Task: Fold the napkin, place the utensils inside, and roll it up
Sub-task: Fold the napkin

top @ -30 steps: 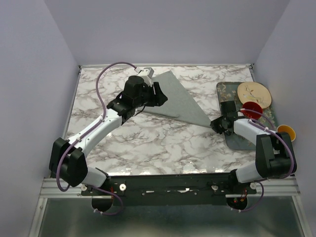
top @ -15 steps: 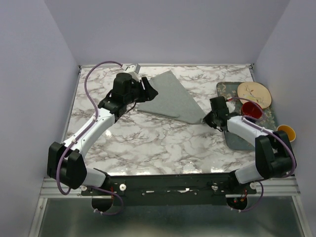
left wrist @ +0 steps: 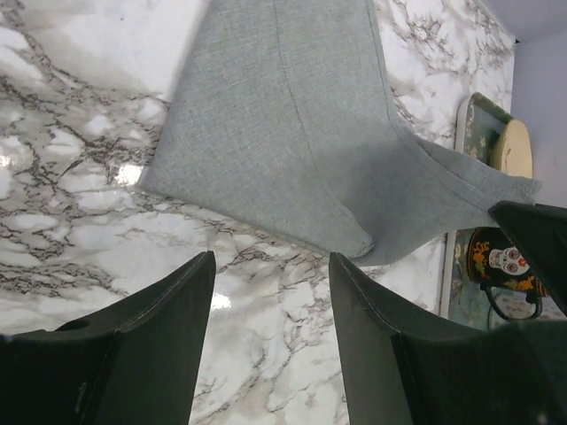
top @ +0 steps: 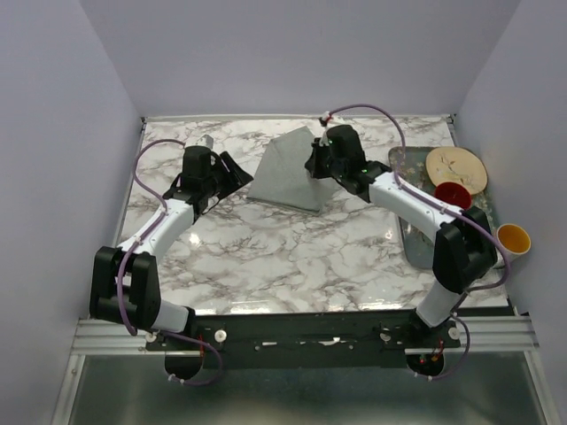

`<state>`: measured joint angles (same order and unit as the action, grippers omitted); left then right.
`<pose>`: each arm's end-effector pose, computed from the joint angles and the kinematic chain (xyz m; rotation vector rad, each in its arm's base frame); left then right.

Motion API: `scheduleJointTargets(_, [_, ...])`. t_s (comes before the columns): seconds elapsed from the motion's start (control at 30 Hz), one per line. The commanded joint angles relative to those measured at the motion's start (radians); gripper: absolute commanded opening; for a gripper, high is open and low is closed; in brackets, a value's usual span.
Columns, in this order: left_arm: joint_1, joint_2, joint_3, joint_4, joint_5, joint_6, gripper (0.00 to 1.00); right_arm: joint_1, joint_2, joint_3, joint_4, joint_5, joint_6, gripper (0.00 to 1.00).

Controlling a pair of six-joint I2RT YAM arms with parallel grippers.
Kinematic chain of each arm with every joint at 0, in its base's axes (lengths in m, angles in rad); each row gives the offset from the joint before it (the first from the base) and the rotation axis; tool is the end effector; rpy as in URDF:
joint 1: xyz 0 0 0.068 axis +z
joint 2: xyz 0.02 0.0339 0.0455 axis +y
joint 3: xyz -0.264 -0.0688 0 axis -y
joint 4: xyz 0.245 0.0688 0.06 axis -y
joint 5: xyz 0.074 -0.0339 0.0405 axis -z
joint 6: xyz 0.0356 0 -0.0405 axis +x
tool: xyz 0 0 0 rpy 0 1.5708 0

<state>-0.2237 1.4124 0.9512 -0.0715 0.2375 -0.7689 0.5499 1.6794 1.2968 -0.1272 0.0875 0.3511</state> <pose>0.3082 -0.0787 0.2637 -0.4474 2.1565 -0.8283 0.3374 0.2032 0.2867 -0.1555 2.1053 0.4558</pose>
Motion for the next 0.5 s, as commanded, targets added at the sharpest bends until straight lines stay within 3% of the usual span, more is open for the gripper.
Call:
scheduleJointTargets(0.0, [0.029,-0.012,-0.049,0.065,0.043,-0.064,0.63,0.080,0.135,0.152,-0.015,-0.193,-0.132,0.01])
scheduleJointTargets(0.27, [0.034,-0.043,-0.068,0.062,0.028,-0.056,0.63,0.146,0.270,0.285,-0.022,-0.261,-0.158,0.01])
scheduleJointTargets(0.47, [0.037,-0.050,-0.086,0.062,0.023,-0.056,0.63,0.160,0.364,0.355,-0.022,-0.146,-0.106,0.00])
